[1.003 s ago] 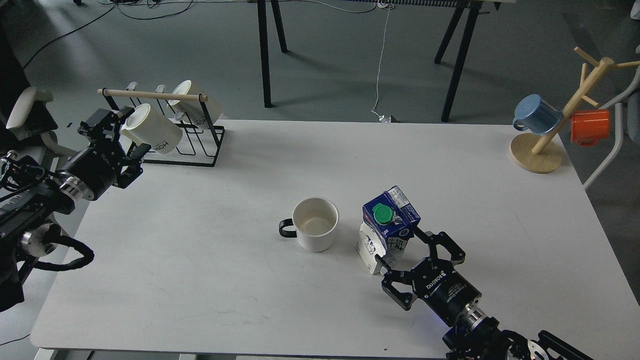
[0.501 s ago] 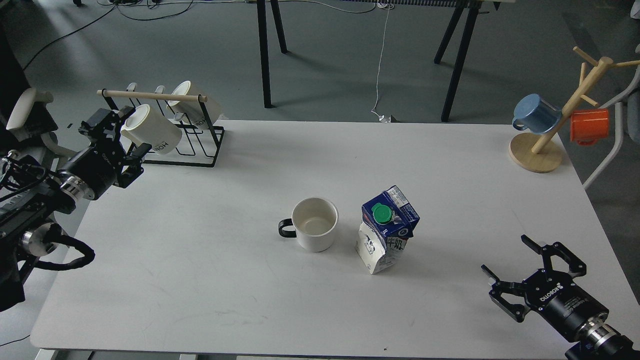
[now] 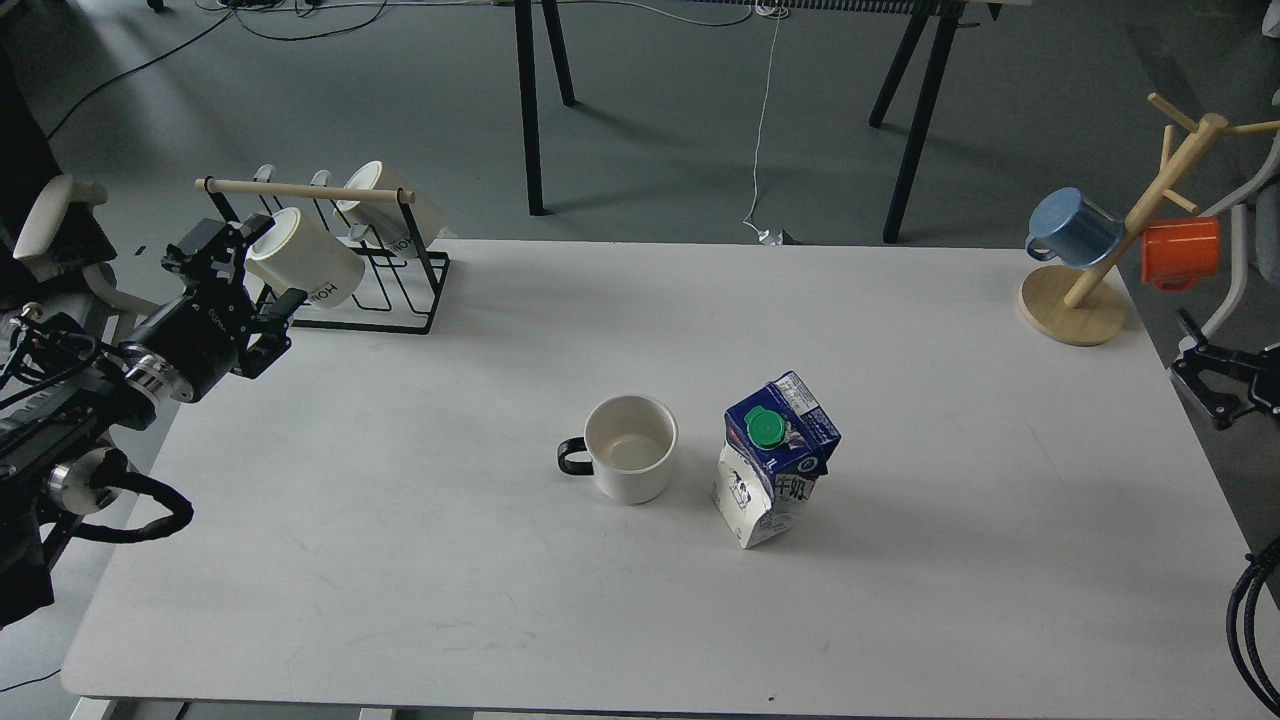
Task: Place cup and milk with both arms
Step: 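Open the right gripper and withdraw it from the carton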
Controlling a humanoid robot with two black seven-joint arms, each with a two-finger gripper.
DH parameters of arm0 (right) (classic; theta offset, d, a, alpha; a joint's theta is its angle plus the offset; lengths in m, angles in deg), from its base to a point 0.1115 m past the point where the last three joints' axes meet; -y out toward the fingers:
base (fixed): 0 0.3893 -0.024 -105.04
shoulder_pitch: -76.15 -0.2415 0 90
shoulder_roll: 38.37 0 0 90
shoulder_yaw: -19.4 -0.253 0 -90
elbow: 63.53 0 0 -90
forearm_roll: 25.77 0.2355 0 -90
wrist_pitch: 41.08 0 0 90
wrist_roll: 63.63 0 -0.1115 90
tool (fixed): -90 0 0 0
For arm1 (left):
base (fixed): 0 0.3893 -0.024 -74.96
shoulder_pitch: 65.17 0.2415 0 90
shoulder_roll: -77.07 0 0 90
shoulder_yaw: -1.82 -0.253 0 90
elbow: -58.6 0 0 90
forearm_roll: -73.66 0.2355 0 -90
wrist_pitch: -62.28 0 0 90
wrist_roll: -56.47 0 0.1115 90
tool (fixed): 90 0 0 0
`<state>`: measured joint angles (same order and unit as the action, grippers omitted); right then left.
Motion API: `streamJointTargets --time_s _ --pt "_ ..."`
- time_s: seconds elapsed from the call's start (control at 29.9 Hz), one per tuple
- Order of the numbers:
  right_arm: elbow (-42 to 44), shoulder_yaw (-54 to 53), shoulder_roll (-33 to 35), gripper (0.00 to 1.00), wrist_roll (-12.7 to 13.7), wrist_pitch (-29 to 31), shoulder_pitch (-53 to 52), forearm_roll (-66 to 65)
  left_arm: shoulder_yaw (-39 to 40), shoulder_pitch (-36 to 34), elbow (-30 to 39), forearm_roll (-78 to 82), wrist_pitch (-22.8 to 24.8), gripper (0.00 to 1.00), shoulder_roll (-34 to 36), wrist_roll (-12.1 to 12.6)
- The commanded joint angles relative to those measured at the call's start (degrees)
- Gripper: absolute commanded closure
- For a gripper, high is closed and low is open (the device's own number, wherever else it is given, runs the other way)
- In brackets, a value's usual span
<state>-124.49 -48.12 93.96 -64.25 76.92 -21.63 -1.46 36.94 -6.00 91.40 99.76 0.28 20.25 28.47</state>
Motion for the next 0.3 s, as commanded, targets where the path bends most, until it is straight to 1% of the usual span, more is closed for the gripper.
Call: streamJointTargets --time_s 0.0,0.1,0.27 --pt "4.2 2.8 -0.6 0.03 -0.1 0.0 -4.8 0.0 0.0 -0.2 0.1 0.0 0.0 0.02 0.0 0.0" --pt "5.3 4.8 -0.7 0.03 -0.2 0.0 -7.2 0.1 0.1 -0.4 0.1 -0.1 0.0 0.02 0.0 0.0" --pt "6.1 5.0 -1.6 0.03 -0.4 0.0 -7.4 0.2 0.1 -0.6 0.2 -0.1 0.0 0.02 -0.4 0.0"
